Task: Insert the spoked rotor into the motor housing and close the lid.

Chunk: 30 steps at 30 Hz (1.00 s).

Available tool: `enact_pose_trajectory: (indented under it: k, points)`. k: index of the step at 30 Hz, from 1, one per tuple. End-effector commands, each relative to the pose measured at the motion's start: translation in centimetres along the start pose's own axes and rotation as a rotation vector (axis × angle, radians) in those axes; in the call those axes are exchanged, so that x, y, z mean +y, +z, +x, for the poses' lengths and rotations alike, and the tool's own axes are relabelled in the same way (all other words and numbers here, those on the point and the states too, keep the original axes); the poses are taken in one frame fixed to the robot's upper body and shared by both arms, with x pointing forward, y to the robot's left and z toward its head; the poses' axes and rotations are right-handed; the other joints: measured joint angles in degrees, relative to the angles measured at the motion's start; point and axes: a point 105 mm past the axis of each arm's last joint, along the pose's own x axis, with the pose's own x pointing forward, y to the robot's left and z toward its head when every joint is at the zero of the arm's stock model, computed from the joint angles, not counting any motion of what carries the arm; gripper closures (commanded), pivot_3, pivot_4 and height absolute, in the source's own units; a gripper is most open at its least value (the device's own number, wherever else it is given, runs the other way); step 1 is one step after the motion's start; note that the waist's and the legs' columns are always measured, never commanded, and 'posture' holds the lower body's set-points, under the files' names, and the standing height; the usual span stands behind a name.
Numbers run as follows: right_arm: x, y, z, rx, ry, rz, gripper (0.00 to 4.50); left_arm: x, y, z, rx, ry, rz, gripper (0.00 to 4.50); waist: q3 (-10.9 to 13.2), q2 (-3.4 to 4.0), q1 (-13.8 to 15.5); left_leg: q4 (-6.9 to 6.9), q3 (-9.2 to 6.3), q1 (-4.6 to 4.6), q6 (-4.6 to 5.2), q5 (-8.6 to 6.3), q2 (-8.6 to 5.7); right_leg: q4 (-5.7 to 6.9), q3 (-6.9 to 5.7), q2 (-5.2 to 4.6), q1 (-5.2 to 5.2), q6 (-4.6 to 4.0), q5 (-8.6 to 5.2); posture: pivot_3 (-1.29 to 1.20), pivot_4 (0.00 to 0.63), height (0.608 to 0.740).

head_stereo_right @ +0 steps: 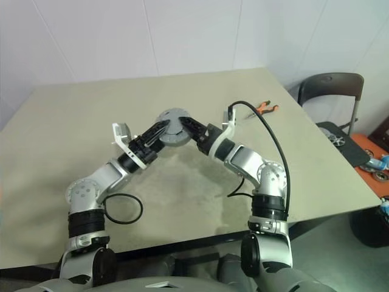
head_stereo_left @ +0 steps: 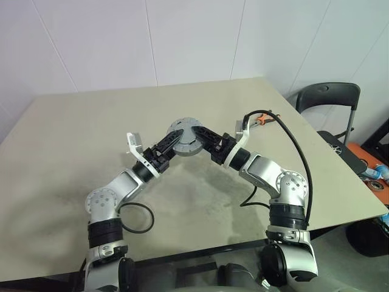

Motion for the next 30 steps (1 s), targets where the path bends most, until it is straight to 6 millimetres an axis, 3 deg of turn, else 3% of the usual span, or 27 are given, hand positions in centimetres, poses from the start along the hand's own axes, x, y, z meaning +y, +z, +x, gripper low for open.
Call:
enact_pose_trajectory:
  k: [1,4,8,9,25,30]
  points:
    - [2.3,0.7,0.4,-0.02,0.085,-0.03,2.33,-1.3,0.1,0.8,0.015,-0.038,0.041,0.05,0.0,0.0,0.0,0.0,0.0,0.0,0.0,0.0,0.0,0.01,0.0,0.01,0.0,0.0,0.0,0.0,0.0,0.74]
    - [2.3,0.6,0.4,-0.021,0.081,-0.031,2.33,-0.8,0.4,0.6,0.01,-0.016,0.042,0.59,0.0,0.0,-0.1,0.0,0.0,0.03,-0.01,0.01,0.04,0.03,0.0,0.05,0.0,0.0,0.01,0.0,0.0,0.74]
    - [2.2,0.6,0.4,-0.023,0.077,-0.031,2.33,-0.6,0.9,0.5,0.002,-0.009,0.044,1.92,0.0,0.0,-0.1,0.0,0.0,0.04,-0.05,0.03,0.08,0.03,0.0,0.1,0.0,-0.04,0.03,0.0,0.0,0.74]
    - [2.2,0.6,0.3,-0.023,0.077,-0.031,2.33,-0.6,1.0,0.5,-0.002,-0.007,0.046,2.06,0.0,-0.01,-0.1,0.0,0.0,0.04,-0.06,0.04,0.1,0.04,0.0,0.11,0.0,-0.04,0.03,0.0,0.0,0.74]
    - [1.9,0.3,0.5,-0.006,0.066,-0.027,2.33,-1.0,1.1,0.4,-0.007,-0.044,0.048,2.07,0.0,-0.01,-0.1,0.01,0.0,0.07,-0.09,0.06,0.13,0.05,0.0,0.16,0.02,-0.06,0.05,0.0,0.0,0.74]
    - [1.5,0.0,0.6,0.015,0.021,-0.109,2.33,-1.2,1.0,0.7,-0.001,-0.041,0.05,2.07,0.0,-0.01,-0.1,0.01,0.0,0.07,-0.1,0.06,0.14,0.05,0.0,0.16,0.02,-0.06,0.05,0.0,0.0,0.74]
